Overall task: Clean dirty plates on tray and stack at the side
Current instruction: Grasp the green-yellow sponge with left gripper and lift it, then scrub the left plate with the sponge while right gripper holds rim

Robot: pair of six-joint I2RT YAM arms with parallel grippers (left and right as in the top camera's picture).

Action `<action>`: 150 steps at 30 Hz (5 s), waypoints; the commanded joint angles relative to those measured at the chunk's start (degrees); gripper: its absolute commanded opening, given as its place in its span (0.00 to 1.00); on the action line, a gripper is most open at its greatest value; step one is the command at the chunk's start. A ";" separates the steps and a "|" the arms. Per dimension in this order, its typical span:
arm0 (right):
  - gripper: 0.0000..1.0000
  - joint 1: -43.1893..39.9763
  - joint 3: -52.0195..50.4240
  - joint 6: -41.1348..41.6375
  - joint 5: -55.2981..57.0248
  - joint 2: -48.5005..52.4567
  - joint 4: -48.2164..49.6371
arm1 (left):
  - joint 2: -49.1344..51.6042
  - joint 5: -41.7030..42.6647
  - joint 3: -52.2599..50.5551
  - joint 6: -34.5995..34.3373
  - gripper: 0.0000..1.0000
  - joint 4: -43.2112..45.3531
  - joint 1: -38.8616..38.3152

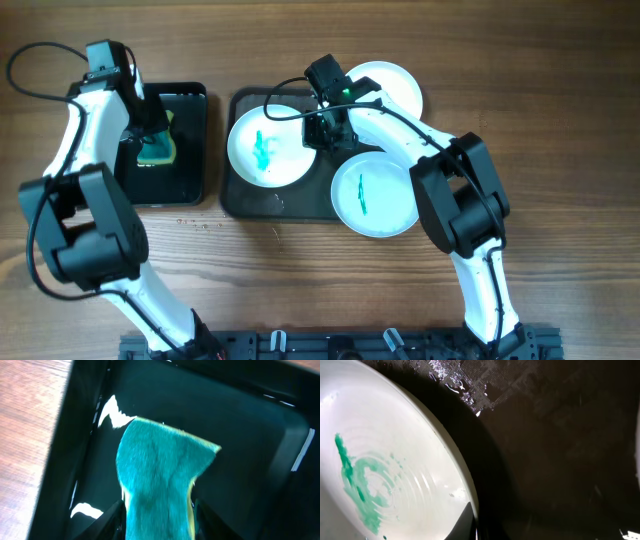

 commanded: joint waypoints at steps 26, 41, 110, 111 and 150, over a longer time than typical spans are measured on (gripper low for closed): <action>0.04 0.22 0.24 1.14 1.86 2.86 -0.17 | 2.69 0.96 -4.04 2.34 0.42 2.40 0.15; 0.04 0.22 0.24 1.25 1.73 2.86 -0.17 | 1.42 2.03 -3.48 1.66 0.04 1.27 0.13; 0.04 -4.90 -3.32 -0.20 -11.10 2.91 -0.22 | 7.80 12.90 -0.85 -15.17 0.04 -12.55 -22.95; 0.04 -4.90 -3.30 -0.17 -11.08 2.91 -0.07 | 7.80 21.20 -0.85 -9.27 0.04 -12.00 -23.21; 0.04 -4.83 -3.39 -1.51 -12.37 2.91 -1.38 | 6.97 14.84 6.08 -21.73 0.04 -3.48 -30.73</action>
